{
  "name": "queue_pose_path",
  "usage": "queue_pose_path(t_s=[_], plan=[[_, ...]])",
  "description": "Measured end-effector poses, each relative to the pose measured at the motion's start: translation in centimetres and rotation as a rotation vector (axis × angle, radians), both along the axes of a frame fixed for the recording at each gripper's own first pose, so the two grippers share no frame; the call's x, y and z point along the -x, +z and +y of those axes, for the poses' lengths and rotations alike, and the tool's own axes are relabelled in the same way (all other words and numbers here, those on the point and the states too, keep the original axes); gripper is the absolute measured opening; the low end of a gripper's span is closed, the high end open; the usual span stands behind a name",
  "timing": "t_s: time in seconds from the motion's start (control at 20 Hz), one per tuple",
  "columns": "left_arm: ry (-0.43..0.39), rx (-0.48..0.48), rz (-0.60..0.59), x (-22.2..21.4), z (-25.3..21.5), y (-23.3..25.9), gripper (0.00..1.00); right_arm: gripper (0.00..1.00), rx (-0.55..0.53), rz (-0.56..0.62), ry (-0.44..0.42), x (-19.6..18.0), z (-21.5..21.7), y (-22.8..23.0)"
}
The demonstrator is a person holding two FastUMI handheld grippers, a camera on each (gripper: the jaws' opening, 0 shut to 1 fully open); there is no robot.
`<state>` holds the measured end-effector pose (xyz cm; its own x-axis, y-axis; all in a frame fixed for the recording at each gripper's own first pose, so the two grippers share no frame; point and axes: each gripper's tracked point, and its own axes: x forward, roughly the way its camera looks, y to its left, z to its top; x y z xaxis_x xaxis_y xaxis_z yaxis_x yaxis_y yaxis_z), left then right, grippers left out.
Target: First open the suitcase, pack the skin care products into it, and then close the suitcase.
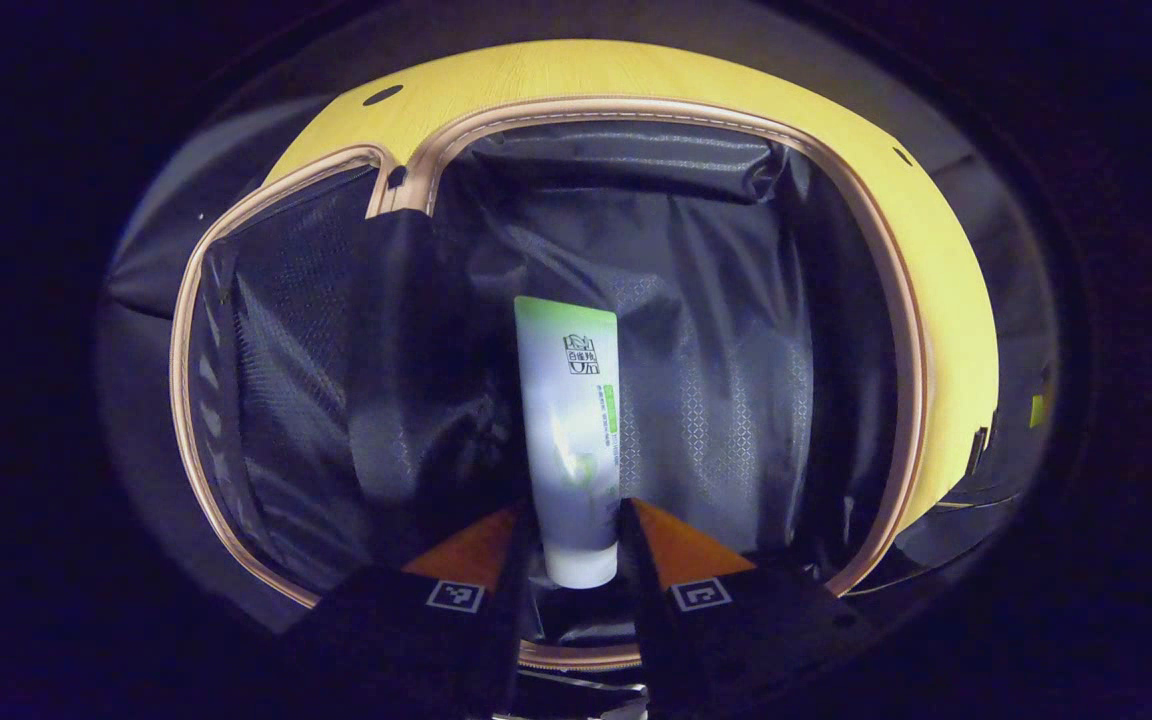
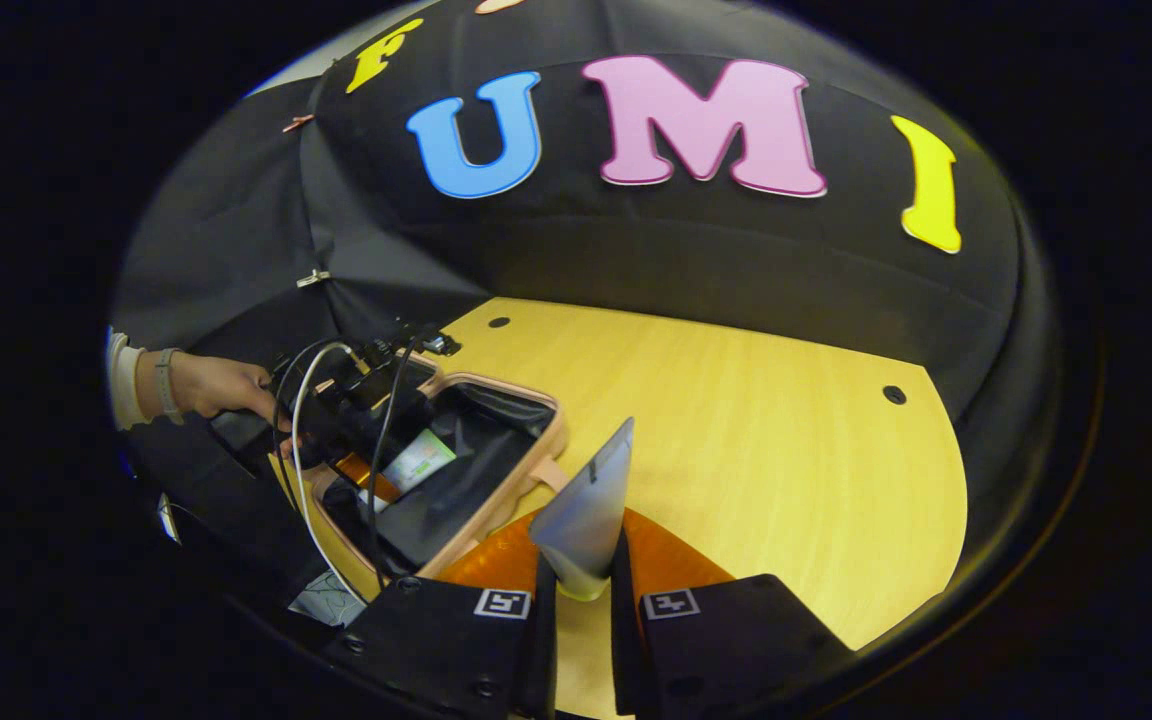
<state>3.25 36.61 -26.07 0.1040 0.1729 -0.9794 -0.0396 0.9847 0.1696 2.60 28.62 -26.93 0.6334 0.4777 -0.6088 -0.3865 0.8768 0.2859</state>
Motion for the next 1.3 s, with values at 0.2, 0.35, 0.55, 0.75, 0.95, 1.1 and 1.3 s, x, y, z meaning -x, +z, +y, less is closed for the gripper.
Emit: queue_pose_path(t_s=[0.2, 0.35, 0.55, 0.75, 0.95, 1.1, 1.3], plan=[[-0.158, 0.013, -0.243, -1.0, 0.5, 5.4, 0.86, 0.26, -0.047, 0.218, 0.086, 1.5, 8.0, -2.0], [-0.147, -0.018, -0.446, -1.4, 3.0, 10.8, 0.9, 0.27, -0.093, 0.396, 0.127, 2.4, 13.3, -3.9], [0.019, -0.075, -0.573, 0.9, 9.0, 15.3, 0.9, 0.27, -0.024, 0.61, 0.09, 2.7, 17.7, -8.9], [0.217, -0.218, -0.604, 5.7, 15.3, 19.9, 0.91, 0.28, 0.096, 0.755, 0.01, 4.0, 18.5, -13.3], [0.346, -0.229, -0.625, 7.7, 19.0, 21.8, 0.89, 0.3, 0.141, 0.772, -0.048, 4.7, 18.7, -14.7], [0.396, -0.275, -0.651, 7.2, 21.3, 22.0, 0.89, 0.54, 0.056, 0.745, -0.013, 5.3, 20.3, -13.7], [0.444, -0.326, -0.7, 6.2, 24.2, 22.9, 0.89, 0.98, -0.011, 0.54, 0.078, 5.0, 20.9, -8.2]])
